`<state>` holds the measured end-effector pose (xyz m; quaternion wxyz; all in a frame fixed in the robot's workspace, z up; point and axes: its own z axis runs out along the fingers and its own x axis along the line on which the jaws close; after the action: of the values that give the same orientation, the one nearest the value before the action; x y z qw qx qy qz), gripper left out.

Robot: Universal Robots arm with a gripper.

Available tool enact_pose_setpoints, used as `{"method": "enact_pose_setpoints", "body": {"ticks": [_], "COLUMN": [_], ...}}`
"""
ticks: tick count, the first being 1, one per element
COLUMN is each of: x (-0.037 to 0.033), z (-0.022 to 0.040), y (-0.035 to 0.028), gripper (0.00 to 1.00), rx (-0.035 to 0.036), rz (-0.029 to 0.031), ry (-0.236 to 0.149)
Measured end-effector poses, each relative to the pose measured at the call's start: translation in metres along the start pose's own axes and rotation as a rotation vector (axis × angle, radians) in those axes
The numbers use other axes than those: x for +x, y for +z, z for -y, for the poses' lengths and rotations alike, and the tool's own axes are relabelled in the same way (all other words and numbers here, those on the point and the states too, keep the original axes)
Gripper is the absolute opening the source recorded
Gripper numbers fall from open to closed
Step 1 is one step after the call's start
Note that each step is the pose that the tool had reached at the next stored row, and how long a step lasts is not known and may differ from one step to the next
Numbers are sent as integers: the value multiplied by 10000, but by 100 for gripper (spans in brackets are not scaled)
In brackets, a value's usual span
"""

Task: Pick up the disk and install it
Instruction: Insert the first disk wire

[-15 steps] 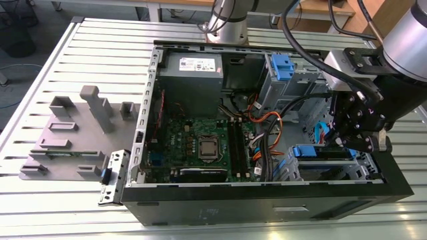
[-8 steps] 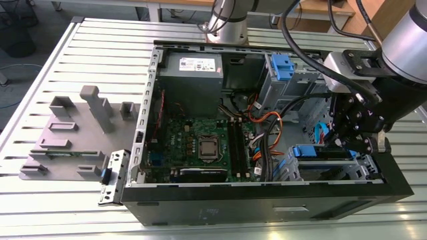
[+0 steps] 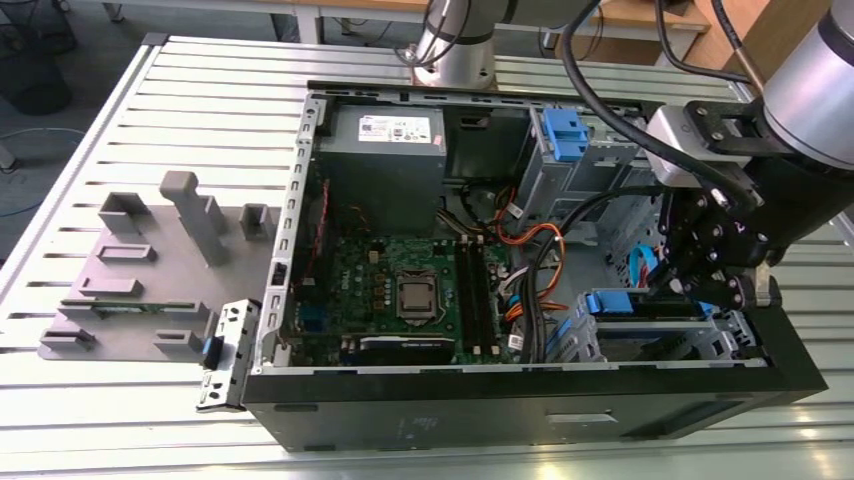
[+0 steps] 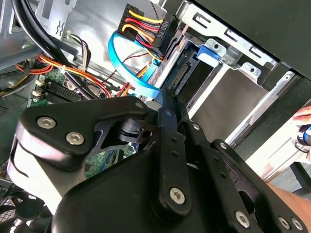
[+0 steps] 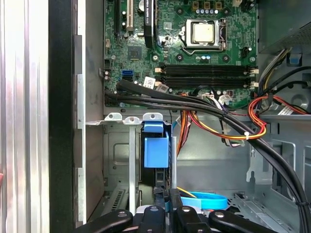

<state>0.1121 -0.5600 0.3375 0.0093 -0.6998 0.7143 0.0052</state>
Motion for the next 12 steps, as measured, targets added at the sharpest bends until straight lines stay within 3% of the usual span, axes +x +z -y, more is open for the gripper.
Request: {"method": "enact_pose_setpoints", "body": {"ticks": [12], "x": [2], "z": [0], "y": [40], "gripper": [16], "rx": [0], "rz": [0], "ry": [0]}}
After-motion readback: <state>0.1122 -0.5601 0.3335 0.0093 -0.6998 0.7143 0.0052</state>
